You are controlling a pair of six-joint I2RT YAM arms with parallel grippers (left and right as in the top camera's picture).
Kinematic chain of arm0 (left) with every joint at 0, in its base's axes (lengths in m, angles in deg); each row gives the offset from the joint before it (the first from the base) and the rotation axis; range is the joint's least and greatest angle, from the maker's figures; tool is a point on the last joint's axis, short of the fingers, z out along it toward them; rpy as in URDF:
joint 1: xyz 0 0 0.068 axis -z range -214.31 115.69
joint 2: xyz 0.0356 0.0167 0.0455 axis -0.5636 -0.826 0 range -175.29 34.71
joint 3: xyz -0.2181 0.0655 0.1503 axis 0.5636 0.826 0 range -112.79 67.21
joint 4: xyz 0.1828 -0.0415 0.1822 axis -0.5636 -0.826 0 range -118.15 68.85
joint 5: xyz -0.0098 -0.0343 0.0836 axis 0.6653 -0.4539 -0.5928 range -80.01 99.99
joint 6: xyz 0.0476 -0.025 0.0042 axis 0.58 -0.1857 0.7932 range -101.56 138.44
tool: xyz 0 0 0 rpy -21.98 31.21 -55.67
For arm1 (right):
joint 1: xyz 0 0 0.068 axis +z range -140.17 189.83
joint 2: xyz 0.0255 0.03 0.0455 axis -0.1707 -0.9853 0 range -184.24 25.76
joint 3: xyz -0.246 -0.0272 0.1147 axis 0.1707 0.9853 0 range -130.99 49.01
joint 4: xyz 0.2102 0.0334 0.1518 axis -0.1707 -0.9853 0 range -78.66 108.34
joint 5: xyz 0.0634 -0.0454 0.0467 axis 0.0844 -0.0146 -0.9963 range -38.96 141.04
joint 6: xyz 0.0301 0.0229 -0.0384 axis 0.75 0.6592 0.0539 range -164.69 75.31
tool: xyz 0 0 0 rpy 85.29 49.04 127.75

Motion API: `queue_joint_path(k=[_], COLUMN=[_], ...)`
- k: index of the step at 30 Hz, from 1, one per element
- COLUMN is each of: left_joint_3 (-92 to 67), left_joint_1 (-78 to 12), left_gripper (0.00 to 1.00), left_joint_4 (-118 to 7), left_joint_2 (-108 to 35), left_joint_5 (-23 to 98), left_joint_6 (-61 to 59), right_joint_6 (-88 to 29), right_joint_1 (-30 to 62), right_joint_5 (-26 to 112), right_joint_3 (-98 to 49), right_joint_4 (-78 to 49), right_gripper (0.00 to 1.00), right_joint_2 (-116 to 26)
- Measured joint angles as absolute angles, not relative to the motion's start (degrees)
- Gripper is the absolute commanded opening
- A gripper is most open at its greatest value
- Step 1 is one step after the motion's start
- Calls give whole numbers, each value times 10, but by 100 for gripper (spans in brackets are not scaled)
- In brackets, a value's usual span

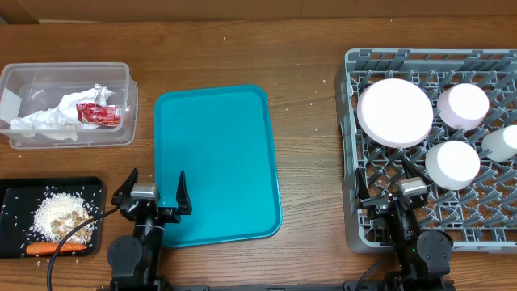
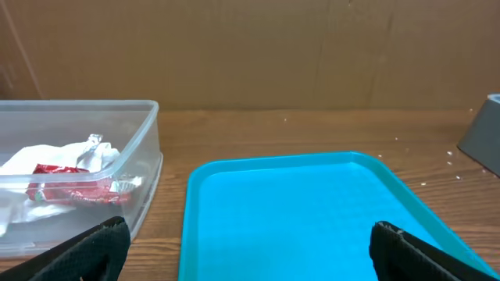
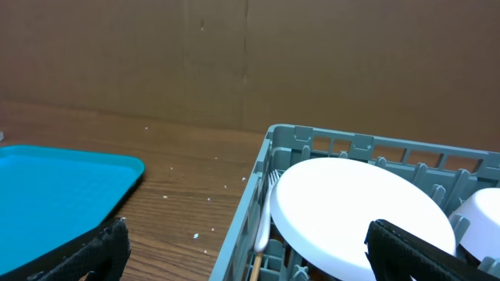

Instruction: Sort waste into correct bins and load items into the dishwasher

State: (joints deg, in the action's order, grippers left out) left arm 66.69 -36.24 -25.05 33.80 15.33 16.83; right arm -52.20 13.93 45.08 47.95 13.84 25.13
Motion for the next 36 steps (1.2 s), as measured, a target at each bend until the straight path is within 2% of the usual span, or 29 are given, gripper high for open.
queue_joint_path(k=[36], left_joint_3=[667], left_joint_1=[-368], left_gripper=[100], left_joint_4=[-250], left_joint_2=[338], left_joint_5=[149], left_joint_6=[185], right_joint_6=[-522], right_joint_1=[139], right_joint_5=[451], right_joint_3=[479], right_joint_4=[138], right_gripper=[100], right_joint_2=[251])
